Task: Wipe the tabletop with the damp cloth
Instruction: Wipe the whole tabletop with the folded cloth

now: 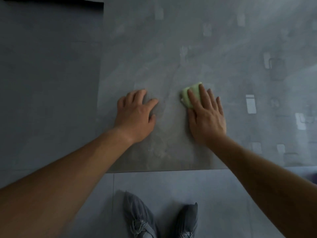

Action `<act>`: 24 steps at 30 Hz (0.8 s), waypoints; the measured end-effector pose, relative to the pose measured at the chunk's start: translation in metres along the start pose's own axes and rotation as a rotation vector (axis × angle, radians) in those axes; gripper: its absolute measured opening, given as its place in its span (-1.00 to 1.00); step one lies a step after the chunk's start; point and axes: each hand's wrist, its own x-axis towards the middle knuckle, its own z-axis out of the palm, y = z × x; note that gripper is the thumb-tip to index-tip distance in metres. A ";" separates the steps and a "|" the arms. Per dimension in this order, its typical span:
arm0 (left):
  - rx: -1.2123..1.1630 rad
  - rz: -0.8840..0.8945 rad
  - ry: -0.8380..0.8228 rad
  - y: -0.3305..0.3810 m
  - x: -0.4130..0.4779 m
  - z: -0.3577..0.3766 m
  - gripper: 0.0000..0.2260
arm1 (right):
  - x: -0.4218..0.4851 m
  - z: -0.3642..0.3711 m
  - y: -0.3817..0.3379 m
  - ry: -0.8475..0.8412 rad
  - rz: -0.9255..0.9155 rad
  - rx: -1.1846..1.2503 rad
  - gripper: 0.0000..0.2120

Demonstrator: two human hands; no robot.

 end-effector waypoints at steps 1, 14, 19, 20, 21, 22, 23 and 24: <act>-0.005 0.000 0.001 -0.001 0.001 -0.001 -0.58 | 0.021 -0.003 0.003 0.013 0.090 0.017 -0.45; -0.055 0.033 0.046 -0.014 0.036 -0.014 -0.69 | 0.063 -0.008 0.005 0.013 -0.001 -0.002 -0.45; -0.066 -0.007 0.057 -0.011 0.072 -0.016 -0.54 | 0.114 -0.015 -0.003 0.038 0.170 0.052 -0.45; -0.063 -0.010 0.057 -0.009 0.082 -0.018 -0.52 | 0.106 -0.014 -0.006 0.025 0.070 0.035 -0.45; -0.059 -0.015 0.053 -0.008 0.093 -0.020 -0.50 | 0.096 -0.013 -0.004 0.003 -0.056 0.008 -0.46; -0.052 -0.022 0.048 -0.007 0.104 -0.021 -0.48 | 0.088 -0.013 0.001 -0.034 -0.168 -0.013 -0.46; -0.046 -0.031 0.041 -0.006 0.115 -0.023 -0.47 | 0.087 -0.015 0.010 -0.061 -0.228 -0.027 -0.47; -0.042 -0.041 0.036 -0.005 0.127 -0.025 -0.46 | 0.095 -0.019 0.022 -0.070 -0.227 -0.028 -0.47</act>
